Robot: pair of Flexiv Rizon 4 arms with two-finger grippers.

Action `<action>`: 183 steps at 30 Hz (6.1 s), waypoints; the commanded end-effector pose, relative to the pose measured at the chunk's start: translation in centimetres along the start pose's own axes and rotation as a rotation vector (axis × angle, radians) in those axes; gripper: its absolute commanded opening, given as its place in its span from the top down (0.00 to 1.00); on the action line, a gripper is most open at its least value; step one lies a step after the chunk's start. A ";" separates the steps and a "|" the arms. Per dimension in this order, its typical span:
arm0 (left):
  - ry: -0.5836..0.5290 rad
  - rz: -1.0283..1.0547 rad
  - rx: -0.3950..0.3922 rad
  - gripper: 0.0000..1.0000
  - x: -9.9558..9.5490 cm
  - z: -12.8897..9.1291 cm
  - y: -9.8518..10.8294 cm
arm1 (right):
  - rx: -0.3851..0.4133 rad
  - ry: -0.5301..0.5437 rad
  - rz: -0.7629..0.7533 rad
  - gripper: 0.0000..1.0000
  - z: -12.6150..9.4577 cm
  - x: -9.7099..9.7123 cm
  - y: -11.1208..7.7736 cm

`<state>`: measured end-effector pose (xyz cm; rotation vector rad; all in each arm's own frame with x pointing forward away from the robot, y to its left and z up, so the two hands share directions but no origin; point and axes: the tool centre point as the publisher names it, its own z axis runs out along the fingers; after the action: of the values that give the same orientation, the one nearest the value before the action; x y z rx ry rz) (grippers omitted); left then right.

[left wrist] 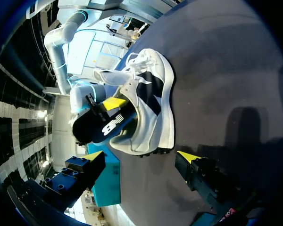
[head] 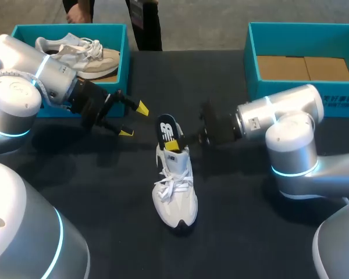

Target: Take the shoe out of the shoebox, open the shoe tongue, remove and reinsert the insole, then place the shoe into the shoebox

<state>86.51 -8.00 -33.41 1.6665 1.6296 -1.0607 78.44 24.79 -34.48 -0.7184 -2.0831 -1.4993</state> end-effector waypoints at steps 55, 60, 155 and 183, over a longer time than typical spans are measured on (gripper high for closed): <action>0.000 0.001 -0.003 0.00 0.0 0.1 -0.1 | 0.032 0.020 0.037 1.00 0.2 -0.8 -1.1; 0.000 0.001 -0.003 0.00 0.0 0.1 -0.1 | 0.032 0.011 0.014 0.65 0.0 -0.2 0.2; 0.000 0.001 -0.003 0.00 0.0 0.1 -0.1 | -0.023 -0.072 0.001 1.00 -0.7 -2.6 2.7; 0.000 0.001 -0.003 0.00 0.0 0.1 -0.1 | 0.069 -0.092 0.082 1.00 0.6 -2.5 0.8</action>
<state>86.52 -8.00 -33.41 1.6664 1.6297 -1.0607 80.41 24.59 -35.86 -0.8492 -2.1264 -1.3742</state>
